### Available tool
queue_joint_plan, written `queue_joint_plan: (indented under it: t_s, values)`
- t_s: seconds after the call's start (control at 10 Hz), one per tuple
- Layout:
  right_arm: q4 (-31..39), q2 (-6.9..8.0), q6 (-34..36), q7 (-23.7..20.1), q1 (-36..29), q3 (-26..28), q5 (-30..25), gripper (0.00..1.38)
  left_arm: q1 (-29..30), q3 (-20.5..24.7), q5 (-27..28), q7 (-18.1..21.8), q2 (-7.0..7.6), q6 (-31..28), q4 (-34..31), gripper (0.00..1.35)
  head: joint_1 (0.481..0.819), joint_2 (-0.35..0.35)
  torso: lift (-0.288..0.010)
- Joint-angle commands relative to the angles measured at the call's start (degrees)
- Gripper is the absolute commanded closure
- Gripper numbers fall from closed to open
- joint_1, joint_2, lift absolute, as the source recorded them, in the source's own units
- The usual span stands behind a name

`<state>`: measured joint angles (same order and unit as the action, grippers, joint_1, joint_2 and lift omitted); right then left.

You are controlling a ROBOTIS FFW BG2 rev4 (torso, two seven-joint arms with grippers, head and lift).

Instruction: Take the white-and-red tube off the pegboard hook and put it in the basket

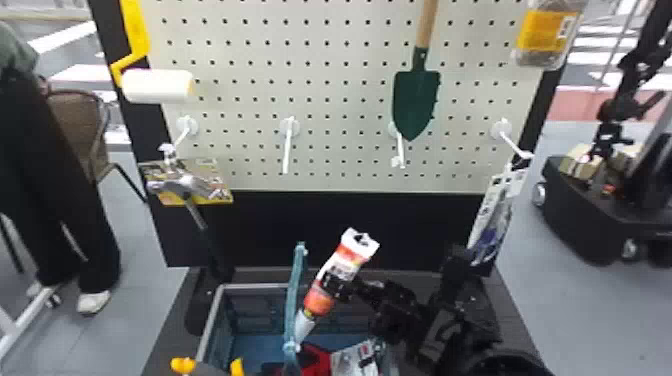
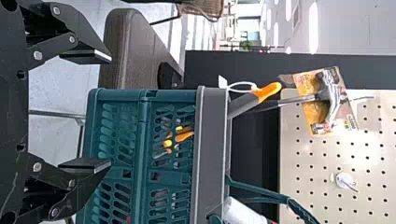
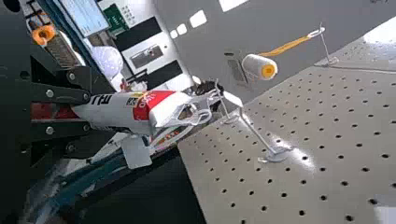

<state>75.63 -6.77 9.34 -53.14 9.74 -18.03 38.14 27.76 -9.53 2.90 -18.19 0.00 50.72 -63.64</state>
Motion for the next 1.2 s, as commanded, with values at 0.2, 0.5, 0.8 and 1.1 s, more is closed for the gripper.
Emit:
queue_joint_plan:
  t_s: [0.2, 0.5, 0.8, 1.1]
  values:
    - [-2.9, -0.18, 1.9, 0.0, -0.3, -2.4, 4.6, 1.08, 0.0, 0.0, -0.1, 0.0, -0.15, 0.0, 0.0, 0.48, 0.549, 0.000, -0.100]
    - [-3.4, -0.27, 2.7, 0.3, -0.9, -2.3, 6.0, 0.78, 0.1, 0.0, -0.3, 0.0, -0.15, 0.1, 0.0, 0.48, 0.549, 0.000, -0.100]
    - [-3.0, -0.35, 2.6, 0.8, -1.3, -2.2, 6.3, 0.08, 0.1, 0.0, -0.4, 0.0, -0.15, 0.1, 0.0, 0.48, 0.549, 0.000, -0.100]
    - [-2.9, -0.35, 2.3, 0.8, -1.4, -2.2, 6.2, 0.13, 0.2, 0.0, -0.4, 0.0, -0.15, 0.2, 0.0, 0.48, 0.549, 0.000, -0.100]
